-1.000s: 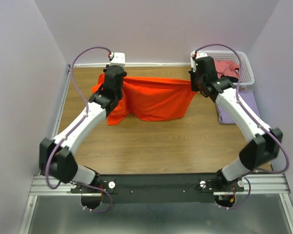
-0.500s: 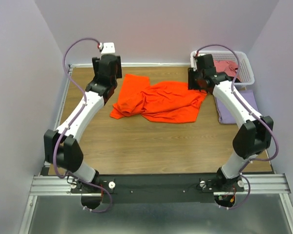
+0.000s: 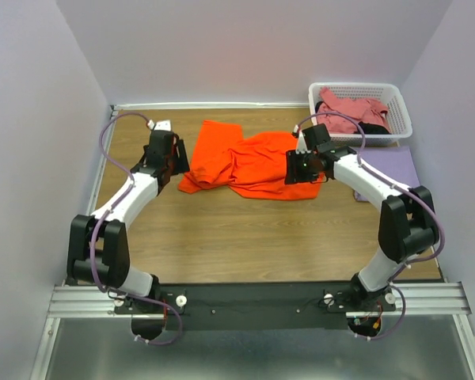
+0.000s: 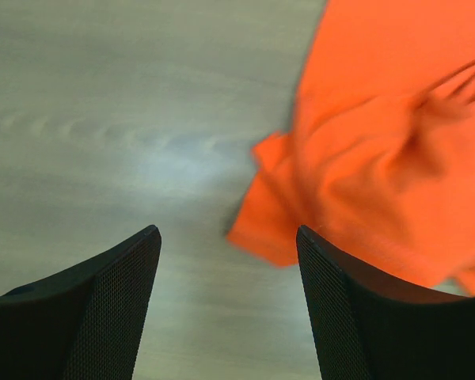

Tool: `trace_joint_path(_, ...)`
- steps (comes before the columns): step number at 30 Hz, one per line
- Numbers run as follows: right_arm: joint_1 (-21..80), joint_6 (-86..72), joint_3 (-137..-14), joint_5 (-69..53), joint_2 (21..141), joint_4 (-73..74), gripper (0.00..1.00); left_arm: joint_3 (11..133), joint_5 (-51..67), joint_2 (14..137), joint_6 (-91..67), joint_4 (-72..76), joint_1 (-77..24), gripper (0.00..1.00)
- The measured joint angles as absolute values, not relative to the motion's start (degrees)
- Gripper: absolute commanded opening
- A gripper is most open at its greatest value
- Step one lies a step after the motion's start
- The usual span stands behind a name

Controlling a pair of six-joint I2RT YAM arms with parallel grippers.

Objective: Fold and stack the t-shirts
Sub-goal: Flatten the tshirt out

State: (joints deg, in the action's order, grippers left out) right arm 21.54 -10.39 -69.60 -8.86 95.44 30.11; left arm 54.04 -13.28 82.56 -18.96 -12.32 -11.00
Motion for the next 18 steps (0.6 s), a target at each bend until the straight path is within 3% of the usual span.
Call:
trace_joint_path(10,21.54,-13.98,-74.89,-9.19,107.04,23.97,0.51,75.57,0.84,104.51,-18.55,-5.87,-11.84,0.70)
trace_joint_path(18,21.54,-15.62,-75.16,-9.21,110.85,22.70,0.52,74.91,4.62,111.74,-18.44,-8.93,-15.03,0.71)
